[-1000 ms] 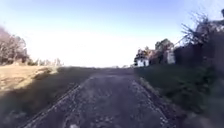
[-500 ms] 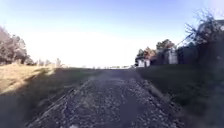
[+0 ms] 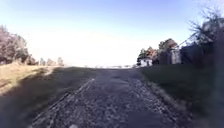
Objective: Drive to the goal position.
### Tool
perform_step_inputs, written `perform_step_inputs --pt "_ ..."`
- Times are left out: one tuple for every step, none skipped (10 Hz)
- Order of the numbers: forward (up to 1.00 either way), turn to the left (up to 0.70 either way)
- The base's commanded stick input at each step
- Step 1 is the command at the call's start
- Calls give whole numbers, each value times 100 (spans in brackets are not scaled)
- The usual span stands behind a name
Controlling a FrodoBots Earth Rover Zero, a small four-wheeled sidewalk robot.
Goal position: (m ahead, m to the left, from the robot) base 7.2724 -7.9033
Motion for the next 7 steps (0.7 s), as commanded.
perform_step_inputs --pt "83 0" --pt "84 0" --pt "84 0" --pt "84 0" --pt "84 0" --pt "85 0" --pt "85 0"
